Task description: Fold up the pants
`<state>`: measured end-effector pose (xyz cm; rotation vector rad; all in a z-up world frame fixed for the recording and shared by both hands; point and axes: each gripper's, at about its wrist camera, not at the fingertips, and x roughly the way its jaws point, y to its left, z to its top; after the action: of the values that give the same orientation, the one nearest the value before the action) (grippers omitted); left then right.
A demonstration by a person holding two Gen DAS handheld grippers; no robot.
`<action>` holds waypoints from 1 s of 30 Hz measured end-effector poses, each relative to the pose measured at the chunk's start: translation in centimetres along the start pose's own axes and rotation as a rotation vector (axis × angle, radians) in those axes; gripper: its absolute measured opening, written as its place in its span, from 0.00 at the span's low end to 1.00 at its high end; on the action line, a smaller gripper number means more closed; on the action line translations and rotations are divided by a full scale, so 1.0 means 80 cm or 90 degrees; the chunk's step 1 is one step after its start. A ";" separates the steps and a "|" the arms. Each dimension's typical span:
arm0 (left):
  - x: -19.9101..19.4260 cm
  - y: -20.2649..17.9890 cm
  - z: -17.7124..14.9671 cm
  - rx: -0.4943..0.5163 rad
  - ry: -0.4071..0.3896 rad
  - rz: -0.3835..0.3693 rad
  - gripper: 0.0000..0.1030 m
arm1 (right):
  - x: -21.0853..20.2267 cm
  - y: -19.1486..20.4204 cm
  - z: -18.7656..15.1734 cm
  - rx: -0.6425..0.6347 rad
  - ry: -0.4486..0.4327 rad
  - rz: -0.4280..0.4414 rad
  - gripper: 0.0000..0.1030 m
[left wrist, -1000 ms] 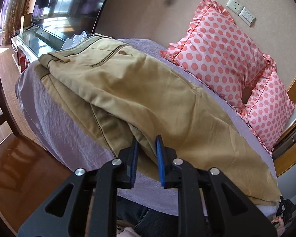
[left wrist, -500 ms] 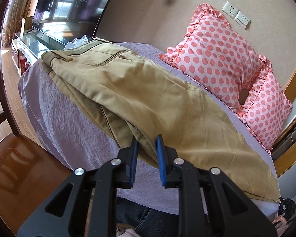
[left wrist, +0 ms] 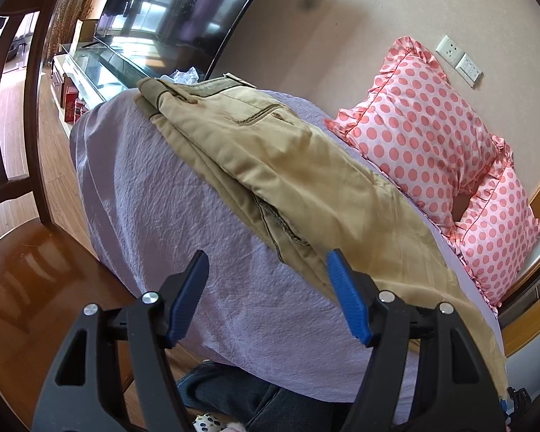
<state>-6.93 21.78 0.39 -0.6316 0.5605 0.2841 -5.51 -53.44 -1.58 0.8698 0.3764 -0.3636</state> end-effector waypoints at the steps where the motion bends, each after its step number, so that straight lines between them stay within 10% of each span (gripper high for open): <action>1: 0.001 -0.001 -0.001 0.002 0.002 -0.004 0.67 | 0.005 0.004 -0.002 -0.006 0.001 0.002 0.30; 3: 0.001 -0.003 -0.005 0.003 0.001 -0.010 0.68 | 0.020 0.004 -0.001 0.002 0.015 0.028 0.08; 7: 0.000 0.002 -0.007 -0.006 -0.010 -0.011 0.70 | 0.018 0.044 0.000 -0.056 -0.016 0.054 0.05; 12: -0.003 0.008 -0.009 -0.026 -0.023 -0.026 0.76 | -0.003 0.195 -0.036 -0.208 -0.010 0.231 0.05; 18: -0.013 0.012 -0.010 -0.051 -0.044 -0.038 0.83 | -0.010 0.372 -0.194 -0.374 0.175 0.505 0.05; 21: -0.016 0.018 -0.009 -0.070 -0.046 -0.049 0.84 | 0.001 0.419 -0.304 -0.491 0.311 0.535 0.05; 25: -0.015 0.023 -0.005 -0.065 -0.041 -0.056 0.85 | 0.011 0.426 -0.392 -0.611 0.445 0.474 0.31; 28: -0.009 0.022 0.002 -0.057 -0.040 -0.060 0.87 | -0.001 0.418 -0.383 -0.586 0.412 0.496 0.59; 30: -0.004 0.022 0.008 -0.061 -0.042 -0.064 0.87 | 0.004 0.416 -0.373 -0.561 0.404 0.496 0.59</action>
<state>-7.61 23.54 0.17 -0.7389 0.4521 0.2375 4.84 -10.17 2.89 0.1802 0.6688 0.7858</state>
